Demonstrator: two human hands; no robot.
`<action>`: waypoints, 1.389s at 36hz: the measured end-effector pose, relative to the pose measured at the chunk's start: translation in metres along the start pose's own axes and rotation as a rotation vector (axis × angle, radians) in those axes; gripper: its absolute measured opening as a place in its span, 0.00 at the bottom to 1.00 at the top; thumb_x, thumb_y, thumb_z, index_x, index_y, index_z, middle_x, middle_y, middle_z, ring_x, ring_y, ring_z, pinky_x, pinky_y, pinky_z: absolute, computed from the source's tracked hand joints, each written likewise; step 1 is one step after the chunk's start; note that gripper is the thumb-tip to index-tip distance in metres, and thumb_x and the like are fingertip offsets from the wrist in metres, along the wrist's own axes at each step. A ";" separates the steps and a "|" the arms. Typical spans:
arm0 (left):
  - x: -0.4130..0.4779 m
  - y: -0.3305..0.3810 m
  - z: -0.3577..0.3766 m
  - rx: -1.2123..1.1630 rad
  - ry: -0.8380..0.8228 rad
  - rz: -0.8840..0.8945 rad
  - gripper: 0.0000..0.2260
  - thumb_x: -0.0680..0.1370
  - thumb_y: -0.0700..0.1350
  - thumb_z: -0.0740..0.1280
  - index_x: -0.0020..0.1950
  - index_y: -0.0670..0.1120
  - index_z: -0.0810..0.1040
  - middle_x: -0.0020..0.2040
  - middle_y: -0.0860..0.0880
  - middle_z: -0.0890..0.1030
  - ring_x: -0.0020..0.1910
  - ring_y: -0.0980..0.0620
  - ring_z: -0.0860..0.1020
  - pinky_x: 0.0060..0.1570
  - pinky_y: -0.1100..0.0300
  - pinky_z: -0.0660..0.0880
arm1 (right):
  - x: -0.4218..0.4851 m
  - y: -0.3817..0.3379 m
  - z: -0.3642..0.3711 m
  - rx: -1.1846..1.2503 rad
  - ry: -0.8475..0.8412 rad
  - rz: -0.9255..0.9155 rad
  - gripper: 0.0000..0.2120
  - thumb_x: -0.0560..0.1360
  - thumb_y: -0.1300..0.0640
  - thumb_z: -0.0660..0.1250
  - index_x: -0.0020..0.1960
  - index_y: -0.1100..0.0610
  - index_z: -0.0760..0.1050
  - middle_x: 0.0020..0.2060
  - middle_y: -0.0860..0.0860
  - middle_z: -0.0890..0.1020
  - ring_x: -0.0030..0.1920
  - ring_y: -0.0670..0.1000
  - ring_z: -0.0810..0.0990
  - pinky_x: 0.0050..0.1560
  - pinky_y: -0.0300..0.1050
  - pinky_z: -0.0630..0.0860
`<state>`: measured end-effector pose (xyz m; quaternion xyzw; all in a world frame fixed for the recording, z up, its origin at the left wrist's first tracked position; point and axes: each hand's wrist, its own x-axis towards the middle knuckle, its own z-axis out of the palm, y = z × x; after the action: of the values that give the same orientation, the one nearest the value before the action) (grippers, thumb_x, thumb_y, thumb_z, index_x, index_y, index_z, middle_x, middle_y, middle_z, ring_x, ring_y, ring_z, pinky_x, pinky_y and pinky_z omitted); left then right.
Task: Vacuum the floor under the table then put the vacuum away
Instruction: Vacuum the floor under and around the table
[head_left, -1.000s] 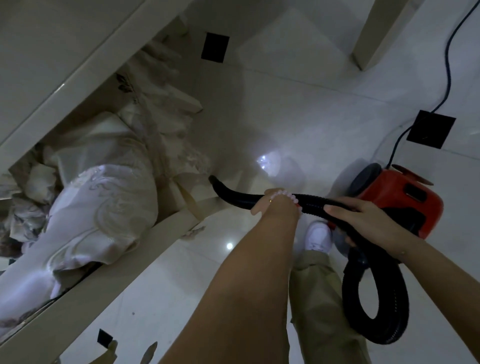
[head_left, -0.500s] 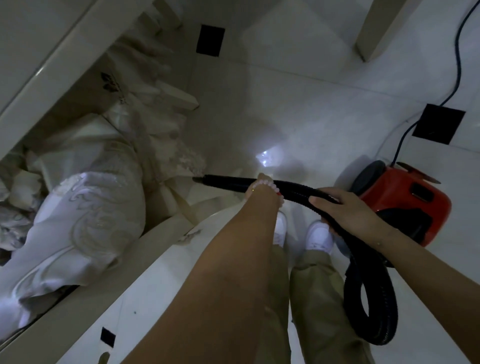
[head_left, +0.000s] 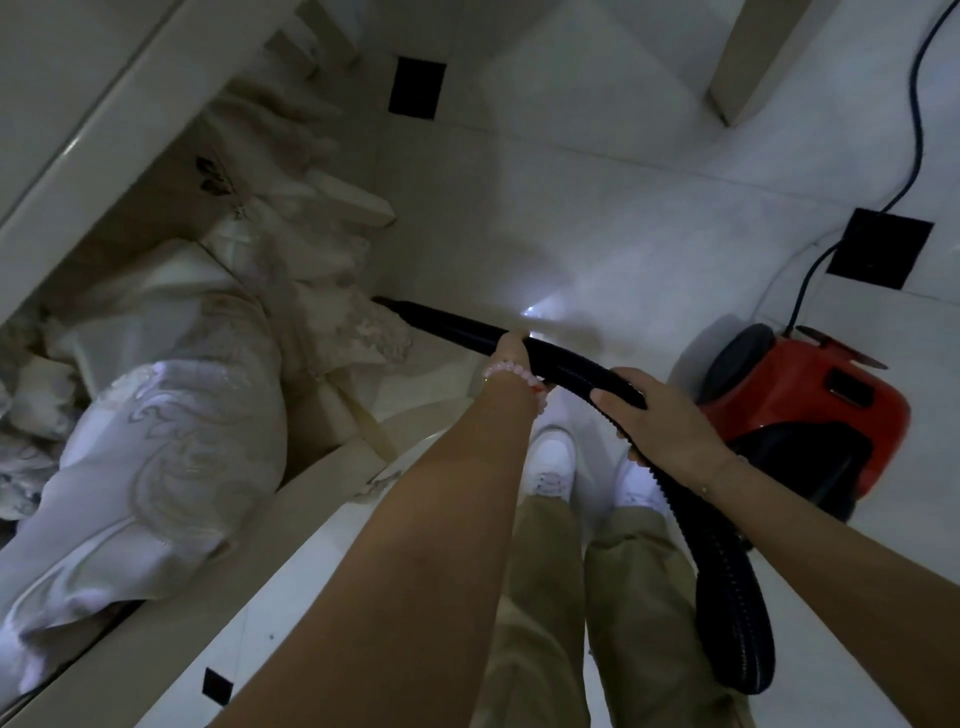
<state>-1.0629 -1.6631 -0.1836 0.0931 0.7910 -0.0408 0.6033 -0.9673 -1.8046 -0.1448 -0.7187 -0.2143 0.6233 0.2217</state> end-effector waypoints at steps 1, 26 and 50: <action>0.000 0.001 -0.002 0.027 -0.019 0.004 0.25 0.84 0.48 0.54 0.76 0.36 0.55 0.75 0.39 0.62 0.74 0.45 0.63 0.73 0.54 0.62 | 0.001 0.000 0.000 -0.006 -0.001 0.002 0.14 0.78 0.47 0.62 0.61 0.51 0.73 0.33 0.49 0.76 0.29 0.53 0.76 0.38 0.47 0.77; 0.023 -0.001 0.024 -0.069 -0.172 0.137 0.19 0.79 0.39 0.64 0.68 0.38 0.68 0.58 0.39 0.75 0.61 0.38 0.75 0.58 0.41 0.75 | 0.008 0.003 0.002 -0.006 0.126 -0.030 0.13 0.79 0.47 0.60 0.61 0.50 0.72 0.34 0.52 0.78 0.29 0.51 0.77 0.34 0.45 0.76; 0.051 0.099 0.005 -0.136 -0.137 0.403 0.18 0.78 0.40 0.65 0.67 0.43 0.65 0.43 0.41 0.76 0.37 0.45 0.78 0.45 0.48 0.80 | 0.086 -0.079 0.040 0.065 0.094 -0.204 0.26 0.79 0.51 0.60 0.75 0.48 0.58 0.52 0.54 0.79 0.44 0.53 0.76 0.41 0.43 0.69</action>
<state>-1.0520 -1.5621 -0.2292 0.2056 0.7144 0.1277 0.6566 -0.9977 -1.6880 -0.1722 -0.7140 -0.2554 0.5698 0.3168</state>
